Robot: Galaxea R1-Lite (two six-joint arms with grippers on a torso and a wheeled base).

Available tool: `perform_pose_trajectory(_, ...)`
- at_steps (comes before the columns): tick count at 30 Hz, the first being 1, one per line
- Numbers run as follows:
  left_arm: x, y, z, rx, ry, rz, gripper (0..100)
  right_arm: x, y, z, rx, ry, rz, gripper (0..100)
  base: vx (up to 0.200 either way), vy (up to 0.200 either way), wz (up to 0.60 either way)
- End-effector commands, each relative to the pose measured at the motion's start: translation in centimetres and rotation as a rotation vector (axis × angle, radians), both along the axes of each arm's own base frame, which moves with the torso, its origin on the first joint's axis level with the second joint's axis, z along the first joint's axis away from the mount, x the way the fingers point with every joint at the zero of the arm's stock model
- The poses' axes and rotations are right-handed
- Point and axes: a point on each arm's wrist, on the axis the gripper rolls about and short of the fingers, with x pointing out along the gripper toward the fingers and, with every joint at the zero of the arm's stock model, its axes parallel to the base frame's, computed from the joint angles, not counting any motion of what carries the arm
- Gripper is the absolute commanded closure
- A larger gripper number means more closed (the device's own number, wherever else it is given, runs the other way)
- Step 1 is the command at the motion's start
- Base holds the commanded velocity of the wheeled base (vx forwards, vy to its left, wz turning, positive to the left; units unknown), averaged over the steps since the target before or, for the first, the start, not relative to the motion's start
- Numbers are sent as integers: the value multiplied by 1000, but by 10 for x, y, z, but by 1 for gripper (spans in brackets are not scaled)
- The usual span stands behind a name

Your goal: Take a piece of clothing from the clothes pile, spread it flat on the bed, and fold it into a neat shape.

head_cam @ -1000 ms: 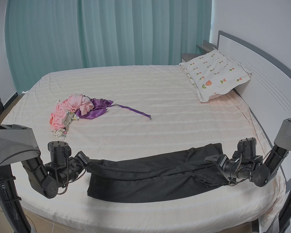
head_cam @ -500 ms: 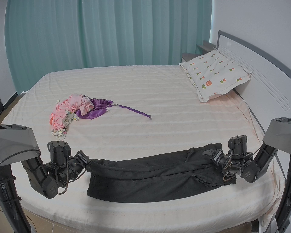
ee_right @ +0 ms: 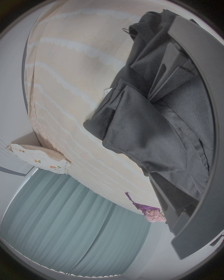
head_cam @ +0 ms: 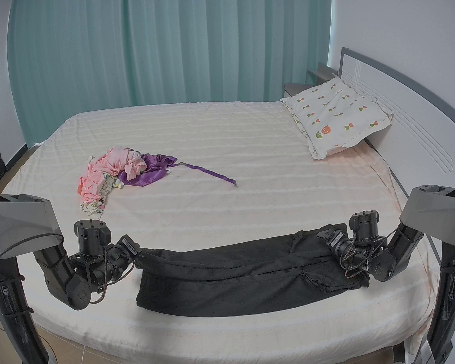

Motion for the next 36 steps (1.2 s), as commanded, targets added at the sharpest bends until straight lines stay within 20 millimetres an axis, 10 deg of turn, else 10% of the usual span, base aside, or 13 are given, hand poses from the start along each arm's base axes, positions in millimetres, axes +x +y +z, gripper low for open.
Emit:
perform_pose_trajectory(1, 0, 0, 0, 0, -1, 2, 100, 3, 0, -5, -10, 6, -10, 0, 0, 0, 0)
perform_pose_trajectory(2, 0, 0, 0, 0, -1, 2, 100, 3, 0, -5, -10, 6, -10, 100, 0, 0, 0)
perform_pose_trajectory(20, 3, 0, 1, 6, -12, 18, 100, 4, -4, 10, 0, -39, -36, 100, 0, 0, 0)
perform_pose_trajectory(29, 32, 14, 26, -143, -187, 228, 100, 21, -21, 47, 152, -364, -148, 100, 0, 0, 0)
perform_pose_trajectory(36, 26, 13, -6, -93, -115, 216, 100, 5, -23, 13, 61, -241, -108, 100, 0, 0, 0)
